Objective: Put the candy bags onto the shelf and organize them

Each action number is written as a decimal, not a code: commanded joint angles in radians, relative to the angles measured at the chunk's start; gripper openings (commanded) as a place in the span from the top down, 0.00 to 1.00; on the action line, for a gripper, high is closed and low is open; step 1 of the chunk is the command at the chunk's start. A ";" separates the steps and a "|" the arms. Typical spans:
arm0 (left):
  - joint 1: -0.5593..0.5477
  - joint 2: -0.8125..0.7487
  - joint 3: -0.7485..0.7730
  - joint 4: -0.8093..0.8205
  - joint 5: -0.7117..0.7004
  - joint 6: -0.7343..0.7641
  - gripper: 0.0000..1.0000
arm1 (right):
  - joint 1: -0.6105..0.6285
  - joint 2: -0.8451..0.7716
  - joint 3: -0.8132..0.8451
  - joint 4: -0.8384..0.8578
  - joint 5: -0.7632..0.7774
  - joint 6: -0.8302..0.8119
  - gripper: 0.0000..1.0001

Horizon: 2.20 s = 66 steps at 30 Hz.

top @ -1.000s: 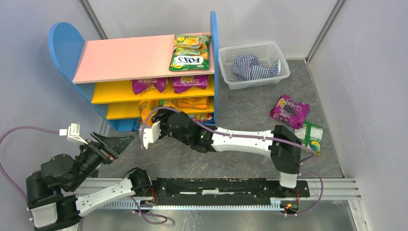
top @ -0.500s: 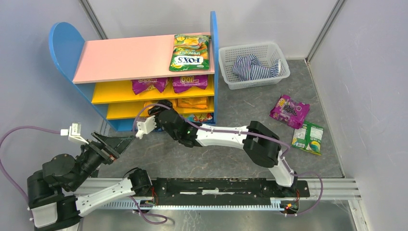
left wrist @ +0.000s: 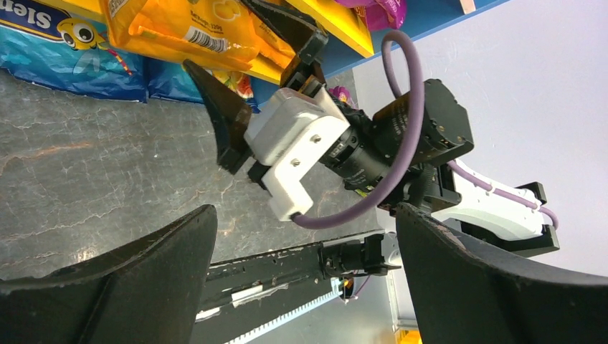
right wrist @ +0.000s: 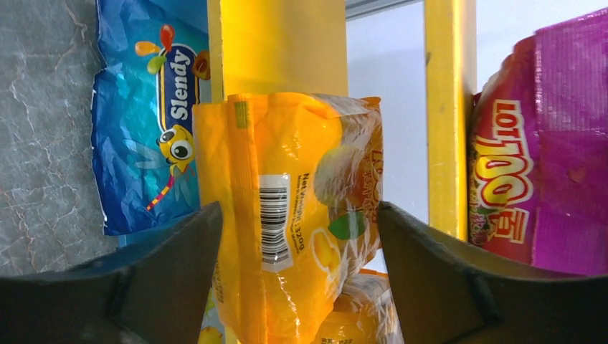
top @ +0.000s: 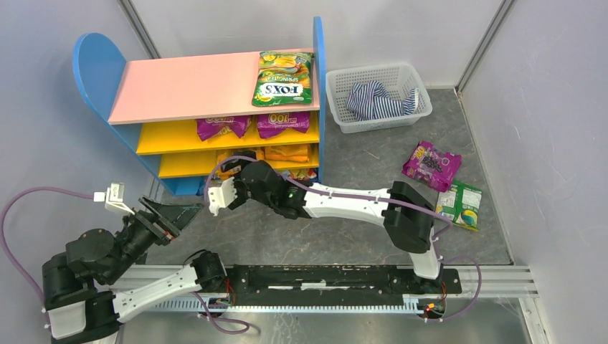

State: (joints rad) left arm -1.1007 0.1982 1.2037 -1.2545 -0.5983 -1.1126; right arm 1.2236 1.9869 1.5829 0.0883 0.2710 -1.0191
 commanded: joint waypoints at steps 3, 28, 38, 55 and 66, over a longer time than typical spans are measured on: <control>0.006 0.014 -0.012 0.045 0.003 -0.029 0.00 | -0.005 -0.059 -0.026 0.035 -0.064 0.086 0.35; 0.006 0.054 -0.019 0.056 -0.008 -0.019 0.00 | -0.081 0.020 0.132 0.009 -0.100 0.242 0.44; 0.006 0.024 -0.047 0.089 -0.013 -0.003 0.00 | -0.013 -0.438 -0.322 -0.014 -0.150 0.548 0.13; 0.005 0.184 -0.309 0.271 0.053 0.111 0.00 | -0.449 -0.946 -1.035 -0.206 0.389 1.015 0.02; 0.004 0.197 -0.354 0.282 0.034 0.149 0.00 | -0.820 -0.619 -0.734 -0.286 0.480 1.239 0.02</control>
State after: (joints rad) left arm -1.1004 0.3874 0.8455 -1.0145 -0.5449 -1.0271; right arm 0.4740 1.2510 0.7097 -0.1856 0.6811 0.1131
